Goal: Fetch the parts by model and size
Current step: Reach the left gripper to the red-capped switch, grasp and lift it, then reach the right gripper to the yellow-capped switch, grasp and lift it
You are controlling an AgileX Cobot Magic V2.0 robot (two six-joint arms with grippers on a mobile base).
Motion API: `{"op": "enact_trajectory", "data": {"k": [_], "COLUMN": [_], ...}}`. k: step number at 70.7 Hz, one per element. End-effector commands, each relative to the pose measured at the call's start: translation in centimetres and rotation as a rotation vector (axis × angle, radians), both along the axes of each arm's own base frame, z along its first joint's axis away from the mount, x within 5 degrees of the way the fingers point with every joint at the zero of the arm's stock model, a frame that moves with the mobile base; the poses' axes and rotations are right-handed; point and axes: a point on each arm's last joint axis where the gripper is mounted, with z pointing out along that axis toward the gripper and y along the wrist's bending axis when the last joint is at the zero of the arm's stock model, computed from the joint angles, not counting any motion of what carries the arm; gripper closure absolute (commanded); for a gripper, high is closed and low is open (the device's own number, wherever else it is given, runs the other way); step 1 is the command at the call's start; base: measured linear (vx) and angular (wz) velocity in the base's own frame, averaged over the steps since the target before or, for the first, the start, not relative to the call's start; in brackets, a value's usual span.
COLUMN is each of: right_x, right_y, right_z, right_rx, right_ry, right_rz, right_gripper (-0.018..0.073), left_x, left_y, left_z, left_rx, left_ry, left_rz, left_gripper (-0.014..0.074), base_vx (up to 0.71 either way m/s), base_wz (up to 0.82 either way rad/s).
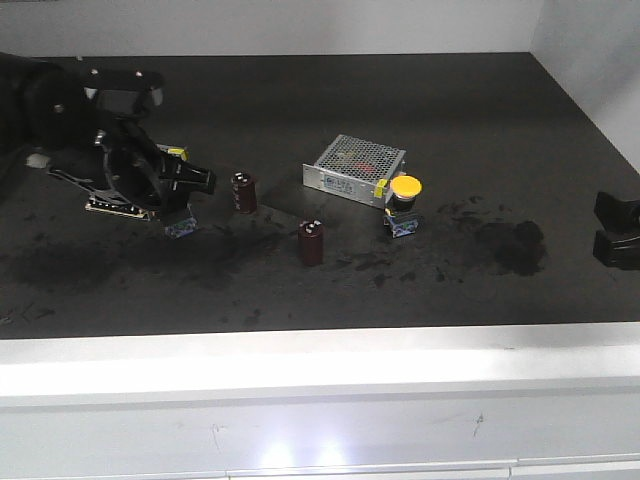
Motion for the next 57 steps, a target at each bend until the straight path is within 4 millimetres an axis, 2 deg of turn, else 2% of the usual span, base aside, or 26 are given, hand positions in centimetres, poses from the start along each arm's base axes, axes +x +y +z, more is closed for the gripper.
{"op": "enact_trajectory", "data": {"k": [1, 14, 31, 47, 57], "right_x": [0.2, 0.2, 0.2, 0.2, 0.2], "right_y": [0.0, 0.0, 0.0, 0.0, 0.0], "right_z": [1.6, 1.6, 1.6, 1.6, 1.6], "right_rx": [-0.009, -0.009, -0.009, -0.008, -0.001], "right_ry": [-0.097, -0.096, -0.098, -0.098, -0.096], "right_rz": [0.008, 0.008, 0.008, 0.008, 0.005], "right_gripper": [0.002, 0.002, 0.002, 0.002, 0.002], "left_x": [-2.0, -6.7, -15.0, -22.4, -26.2], "left_y": [0.5, 1.9, 4.4, 6.9, 8.5], "left_z": [3.6, 3.8, 3.6, 3.6, 3.7], "left_rx": [-0.061, -0.106, -0.143, -0.113, -0.038], "left_ry": [-0.183, -0.324, -0.467, -0.494, -0.45], "left_rz": [0.002, -0.003, -0.008, -0.011, 0.002], "left_gripper": [0.0604, 0.0602, 0.06, 0.0599, 0.0599], "base_vx": [0.0, 0.0, 0.0, 0.0, 0.0], "base_wz": [0.0, 0.0, 0.0, 0.0, 0.0]}}
